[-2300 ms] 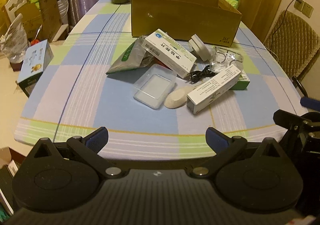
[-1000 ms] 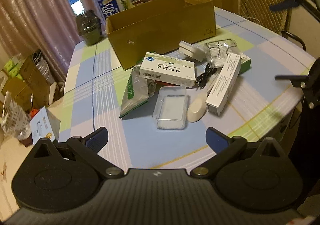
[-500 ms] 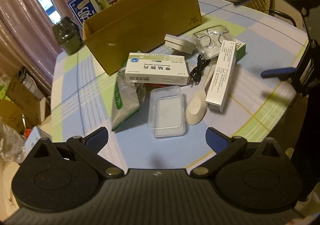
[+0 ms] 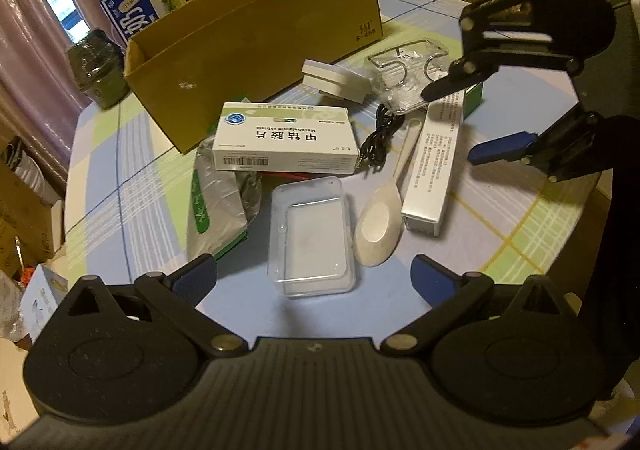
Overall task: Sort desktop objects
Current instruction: 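Close the right tool on the white parrot-printed ointment box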
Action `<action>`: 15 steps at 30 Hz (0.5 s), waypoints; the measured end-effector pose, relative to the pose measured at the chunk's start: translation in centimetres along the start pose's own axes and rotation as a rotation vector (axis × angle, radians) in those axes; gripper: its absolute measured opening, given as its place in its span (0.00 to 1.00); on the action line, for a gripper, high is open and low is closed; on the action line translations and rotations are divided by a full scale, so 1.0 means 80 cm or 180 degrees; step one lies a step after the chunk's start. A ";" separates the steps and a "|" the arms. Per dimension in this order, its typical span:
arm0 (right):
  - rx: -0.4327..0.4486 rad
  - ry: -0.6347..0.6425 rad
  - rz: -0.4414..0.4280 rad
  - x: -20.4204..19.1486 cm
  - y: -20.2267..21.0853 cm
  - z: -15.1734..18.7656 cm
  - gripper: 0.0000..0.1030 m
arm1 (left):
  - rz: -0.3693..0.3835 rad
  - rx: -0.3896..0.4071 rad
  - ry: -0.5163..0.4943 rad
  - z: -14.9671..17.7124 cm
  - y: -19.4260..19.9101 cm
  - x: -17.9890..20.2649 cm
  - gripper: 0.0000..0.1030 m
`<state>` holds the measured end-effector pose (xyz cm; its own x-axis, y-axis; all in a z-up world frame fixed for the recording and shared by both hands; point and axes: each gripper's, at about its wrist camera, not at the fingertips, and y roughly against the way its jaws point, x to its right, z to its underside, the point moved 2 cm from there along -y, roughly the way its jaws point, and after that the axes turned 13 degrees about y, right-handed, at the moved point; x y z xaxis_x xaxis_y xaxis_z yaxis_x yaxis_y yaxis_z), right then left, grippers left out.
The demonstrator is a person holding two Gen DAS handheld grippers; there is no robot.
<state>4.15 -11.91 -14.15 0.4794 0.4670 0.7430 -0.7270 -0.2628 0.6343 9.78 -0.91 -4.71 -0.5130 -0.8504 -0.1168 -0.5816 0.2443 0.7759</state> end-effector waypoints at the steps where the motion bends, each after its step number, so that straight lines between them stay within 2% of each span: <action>1: 0.0005 0.0040 0.0007 -0.002 -0.002 -0.001 0.46 | 0.0014 -0.0008 0.0003 -0.001 -0.003 0.000 0.98; 5: 0.0038 0.0202 0.0057 -0.008 -0.013 -0.005 0.43 | 0.0077 -0.0025 0.0009 -0.004 -0.009 -0.003 0.98; 9: 0.0071 0.0161 0.0058 -0.002 -0.016 -0.003 0.42 | 0.0112 -0.0027 0.0012 -0.005 -0.014 -0.005 0.98; 15: 0.0049 -0.0287 -0.0152 0.017 -0.004 0.002 0.41 | 0.0177 -0.0038 -0.0064 -0.004 -0.018 0.000 0.98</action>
<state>5.15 -11.33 -13.28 0.5562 0.4016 0.7276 -0.6949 -0.2553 0.6722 10.83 -1.39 -5.60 -0.5569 -0.8261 -0.0856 -0.5444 0.2853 0.7888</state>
